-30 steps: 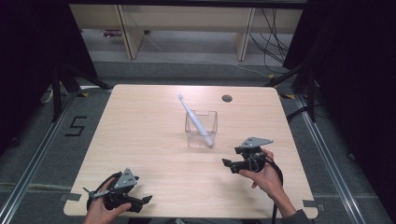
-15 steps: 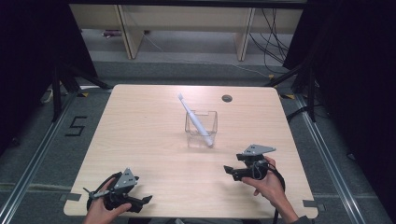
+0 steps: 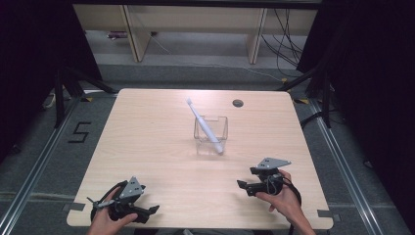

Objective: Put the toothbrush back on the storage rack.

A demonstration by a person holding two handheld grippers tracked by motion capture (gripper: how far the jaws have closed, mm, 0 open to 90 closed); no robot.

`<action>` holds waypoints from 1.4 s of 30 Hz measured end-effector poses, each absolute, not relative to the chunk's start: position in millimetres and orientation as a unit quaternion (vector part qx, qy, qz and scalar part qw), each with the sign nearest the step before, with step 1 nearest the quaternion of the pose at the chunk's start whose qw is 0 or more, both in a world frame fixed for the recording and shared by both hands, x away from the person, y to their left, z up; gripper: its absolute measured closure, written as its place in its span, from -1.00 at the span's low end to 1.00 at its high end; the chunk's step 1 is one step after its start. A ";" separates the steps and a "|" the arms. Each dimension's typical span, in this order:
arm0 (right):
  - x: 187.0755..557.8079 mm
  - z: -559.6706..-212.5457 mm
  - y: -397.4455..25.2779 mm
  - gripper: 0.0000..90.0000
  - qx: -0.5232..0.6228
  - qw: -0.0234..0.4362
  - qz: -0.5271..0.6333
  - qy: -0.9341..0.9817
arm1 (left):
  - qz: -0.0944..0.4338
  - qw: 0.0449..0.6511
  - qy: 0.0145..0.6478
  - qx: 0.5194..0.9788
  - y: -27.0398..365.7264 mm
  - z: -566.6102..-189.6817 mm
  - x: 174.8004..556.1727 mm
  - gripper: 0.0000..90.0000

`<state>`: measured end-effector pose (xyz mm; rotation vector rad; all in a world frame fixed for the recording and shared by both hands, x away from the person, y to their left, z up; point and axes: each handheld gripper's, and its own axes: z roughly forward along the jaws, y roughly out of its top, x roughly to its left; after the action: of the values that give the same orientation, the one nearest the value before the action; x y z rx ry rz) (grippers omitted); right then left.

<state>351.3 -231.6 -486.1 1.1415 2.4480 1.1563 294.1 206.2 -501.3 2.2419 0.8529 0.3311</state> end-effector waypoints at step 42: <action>318.5 -491.3 -263.1 -0.56 0.376 0.108 0.397 0.830 | 0.130 0.351 0.332 0.866 207.5 -501.0 292.5 -0.67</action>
<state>318.5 -263.1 -491.3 1.1051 2.4433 1.1694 292.5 207.5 -501.0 2.2421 0.8584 0.3356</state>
